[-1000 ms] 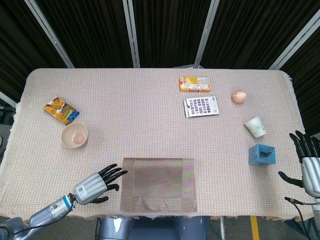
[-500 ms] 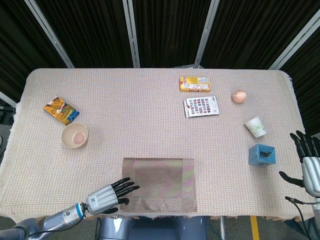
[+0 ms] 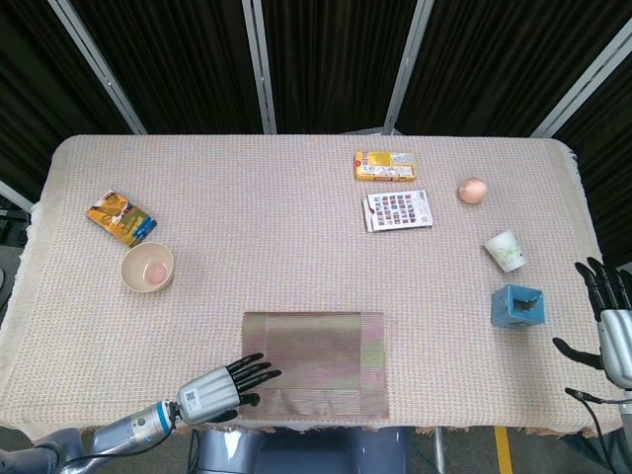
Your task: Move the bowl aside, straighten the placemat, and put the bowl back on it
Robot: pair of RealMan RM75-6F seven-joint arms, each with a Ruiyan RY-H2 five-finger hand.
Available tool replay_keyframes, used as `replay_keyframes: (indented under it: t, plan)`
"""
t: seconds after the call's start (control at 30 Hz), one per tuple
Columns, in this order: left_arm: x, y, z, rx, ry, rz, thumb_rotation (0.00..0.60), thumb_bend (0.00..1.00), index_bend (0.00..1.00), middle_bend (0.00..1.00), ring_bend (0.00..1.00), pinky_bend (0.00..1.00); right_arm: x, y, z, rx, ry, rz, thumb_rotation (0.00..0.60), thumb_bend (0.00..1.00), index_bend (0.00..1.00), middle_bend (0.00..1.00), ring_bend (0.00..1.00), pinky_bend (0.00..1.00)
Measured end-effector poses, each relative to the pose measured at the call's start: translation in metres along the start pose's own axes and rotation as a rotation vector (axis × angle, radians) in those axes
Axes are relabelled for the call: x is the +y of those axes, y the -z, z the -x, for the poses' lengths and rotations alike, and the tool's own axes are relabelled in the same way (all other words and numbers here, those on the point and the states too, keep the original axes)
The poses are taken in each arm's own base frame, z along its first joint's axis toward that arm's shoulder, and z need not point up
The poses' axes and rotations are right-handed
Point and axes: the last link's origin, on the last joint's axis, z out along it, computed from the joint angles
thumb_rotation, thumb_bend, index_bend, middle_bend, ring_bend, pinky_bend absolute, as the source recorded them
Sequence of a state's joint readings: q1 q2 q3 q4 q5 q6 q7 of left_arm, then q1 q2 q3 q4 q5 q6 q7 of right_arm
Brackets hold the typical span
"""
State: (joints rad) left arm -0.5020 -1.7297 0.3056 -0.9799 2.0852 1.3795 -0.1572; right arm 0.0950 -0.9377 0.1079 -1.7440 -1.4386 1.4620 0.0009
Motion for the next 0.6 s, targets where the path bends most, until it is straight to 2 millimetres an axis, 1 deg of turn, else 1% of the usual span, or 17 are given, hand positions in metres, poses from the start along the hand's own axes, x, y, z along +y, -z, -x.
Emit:
replay_keyframes:
  t: [0.3, 0.6]
  plan:
    - [-0.003, 0.002, -0.002, 0.000, 0.001, -0.012, 0.600, 0.24, 0.44, 0.00, 0.00, 0.00, -0.001, 0.000, 0.000, -0.001, 0.003, -0.002, 0.600, 0.00, 0.00, 0.00, 0.00, 0.00]
    - [0.001, -0.009, -0.003, 0.012, 0.009, 0.007, 0.600, 0.24, 0.45, 0.00, 0.00, 0.00, 0.000, 0.000, 0.000, 0.002, 0.004, 0.002, 0.600, 0.00, 0.00, 0.00, 0.00, 0.00]
